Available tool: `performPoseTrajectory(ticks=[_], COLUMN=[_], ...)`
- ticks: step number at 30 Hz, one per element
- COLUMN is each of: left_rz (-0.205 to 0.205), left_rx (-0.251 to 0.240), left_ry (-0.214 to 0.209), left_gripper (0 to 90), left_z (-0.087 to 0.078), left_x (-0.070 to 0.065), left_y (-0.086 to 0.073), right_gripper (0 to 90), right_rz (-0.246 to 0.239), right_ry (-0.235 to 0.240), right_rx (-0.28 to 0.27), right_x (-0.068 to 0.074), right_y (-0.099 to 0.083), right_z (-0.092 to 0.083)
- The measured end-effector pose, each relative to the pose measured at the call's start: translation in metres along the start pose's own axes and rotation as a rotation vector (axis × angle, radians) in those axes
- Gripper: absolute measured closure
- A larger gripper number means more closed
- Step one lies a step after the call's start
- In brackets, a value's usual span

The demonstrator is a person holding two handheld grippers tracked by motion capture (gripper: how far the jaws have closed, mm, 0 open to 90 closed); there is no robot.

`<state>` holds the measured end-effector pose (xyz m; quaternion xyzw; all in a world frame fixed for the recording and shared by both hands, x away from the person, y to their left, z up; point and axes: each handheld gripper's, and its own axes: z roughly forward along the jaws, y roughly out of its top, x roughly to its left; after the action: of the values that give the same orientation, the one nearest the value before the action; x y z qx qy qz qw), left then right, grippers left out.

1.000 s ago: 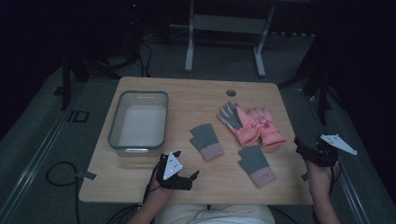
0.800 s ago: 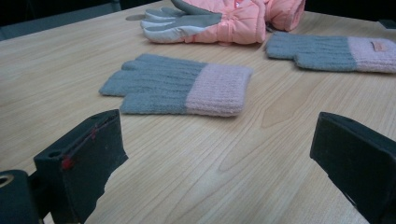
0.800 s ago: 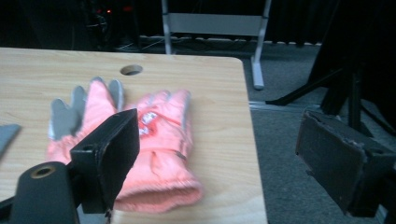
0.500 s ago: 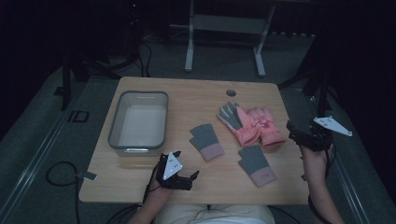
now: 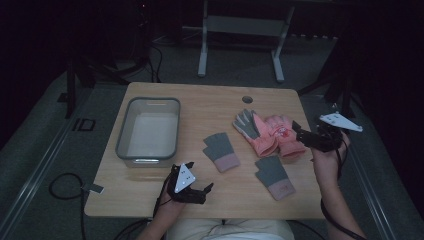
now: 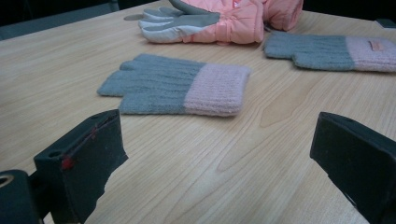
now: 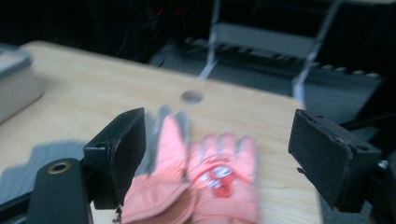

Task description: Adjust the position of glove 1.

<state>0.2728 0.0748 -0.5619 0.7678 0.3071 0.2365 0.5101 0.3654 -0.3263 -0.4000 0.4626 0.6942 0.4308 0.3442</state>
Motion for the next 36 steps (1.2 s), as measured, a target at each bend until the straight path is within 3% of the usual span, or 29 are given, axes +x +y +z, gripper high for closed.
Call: performPoseTrajectory(ticks=[3,8,11,20,26,30,36], left_rz=[-0.002,-0.001,0.000,0.000,0.001,0.000,0.000], left_rx=[-0.001,0.000,-0.001,-0.001,-0.001,-0.002,-0.001], left_ry=[0.000,0.000,-0.002,-0.004,-0.003,-0.004,-0.004], left_gripper=[2.4,2.4,2.4,2.5,2.5,2.4,2.4], left_z=[0.000,0.000,0.000,-0.001,-0.001,-0.001,-0.001], left_x=[0.000,0.000,0.000,0.000,0.000,0.000,0.000], left_y=[0.000,0.000,0.000,0.000,0.000,0.000,0.000], right_gripper=[18.2,17.2,16.0,12.3,12.0,12.3,20.2], right_rz=[-0.007,0.008,0.000,-0.034,-0.036,-0.051,-0.069], right_ry=[0.066,0.116,0.178,0.254,0.320,0.359,0.411], right_rx=[0.054,0.055,0.055,0.036,0.082,0.105,0.131], right_x=[0.007,0.019,0.034,0.062,0.072,0.087,0.105], right_y=[0.002,0.002,0.003,0.004,-0.003,-0.008,-0.015], right_z=[0.011,0.020,0.029,0.049,0.067,0.079,0.095])
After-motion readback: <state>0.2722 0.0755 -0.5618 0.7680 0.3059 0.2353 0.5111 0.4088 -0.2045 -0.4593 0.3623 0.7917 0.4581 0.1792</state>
